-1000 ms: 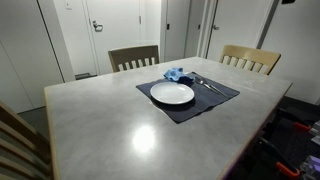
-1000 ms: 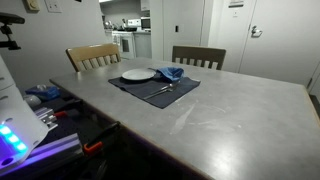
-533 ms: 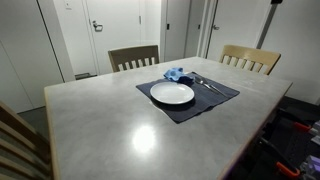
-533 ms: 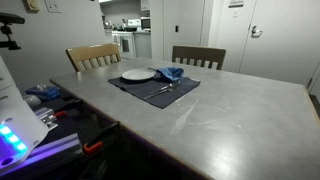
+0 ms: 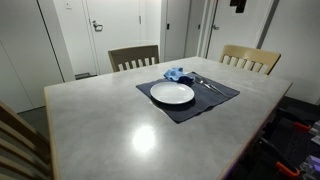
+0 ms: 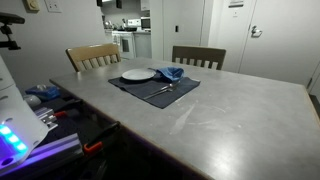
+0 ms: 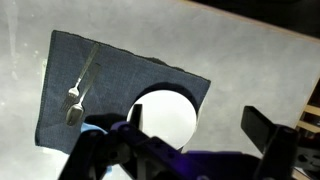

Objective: Pick up the blue towel from the table and wipe the white plate.

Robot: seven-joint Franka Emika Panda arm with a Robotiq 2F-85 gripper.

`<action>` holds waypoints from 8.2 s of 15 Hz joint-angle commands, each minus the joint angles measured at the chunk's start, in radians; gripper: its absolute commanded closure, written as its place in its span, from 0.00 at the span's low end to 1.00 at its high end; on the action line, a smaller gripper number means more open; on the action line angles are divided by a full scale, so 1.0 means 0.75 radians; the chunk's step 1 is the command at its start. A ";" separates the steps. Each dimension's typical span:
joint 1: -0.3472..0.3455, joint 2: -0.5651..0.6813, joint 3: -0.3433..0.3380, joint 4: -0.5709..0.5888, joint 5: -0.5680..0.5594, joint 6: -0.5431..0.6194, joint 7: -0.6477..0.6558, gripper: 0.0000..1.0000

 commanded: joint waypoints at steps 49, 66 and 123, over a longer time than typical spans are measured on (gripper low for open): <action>-0.193 0.982 -0.009 0.635 -0.022 0.296 0.063 0.00; -0.238 1.436 0.025 0.853 0.143 0.498 0.174 0.00; -0.103 1.151 0.145 0.339 0.042 0.608 0.023 0.98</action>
